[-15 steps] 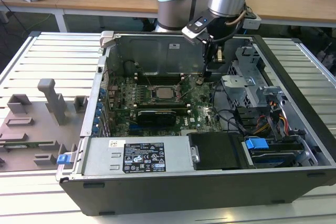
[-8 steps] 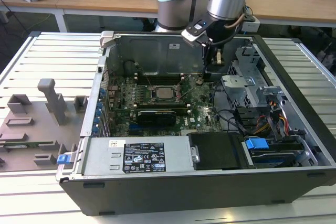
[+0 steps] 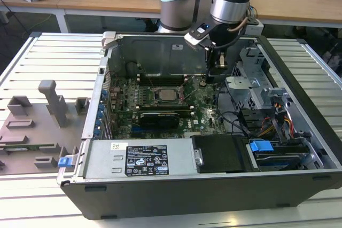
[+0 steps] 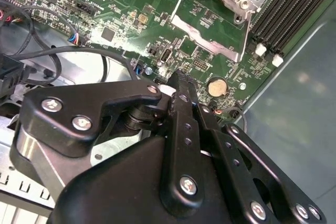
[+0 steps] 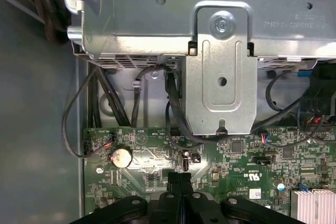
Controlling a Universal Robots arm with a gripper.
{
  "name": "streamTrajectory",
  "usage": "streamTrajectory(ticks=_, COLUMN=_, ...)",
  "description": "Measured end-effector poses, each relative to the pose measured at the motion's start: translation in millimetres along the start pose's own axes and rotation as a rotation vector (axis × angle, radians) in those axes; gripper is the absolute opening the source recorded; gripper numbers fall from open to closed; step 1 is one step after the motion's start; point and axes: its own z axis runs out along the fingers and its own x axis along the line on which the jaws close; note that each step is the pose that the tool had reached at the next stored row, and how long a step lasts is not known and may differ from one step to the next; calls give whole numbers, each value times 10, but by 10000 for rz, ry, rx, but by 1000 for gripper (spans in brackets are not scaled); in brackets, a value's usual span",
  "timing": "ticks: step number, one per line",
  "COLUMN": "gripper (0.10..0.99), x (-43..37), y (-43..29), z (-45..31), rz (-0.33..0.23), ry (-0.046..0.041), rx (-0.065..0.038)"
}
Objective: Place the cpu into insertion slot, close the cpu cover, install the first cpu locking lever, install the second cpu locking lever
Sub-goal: 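Close the cpu cover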
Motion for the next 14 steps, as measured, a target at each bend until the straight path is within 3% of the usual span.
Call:
streamTrajectory(ticks=8, gripper=106, x=3, y=-3, z=57, rz=3, ry=1, rx=-1)
streamTrajectory(ticks=14, gripper=106, x=5, y=-89, z=94, rz=0, ry=1, rx=-1)
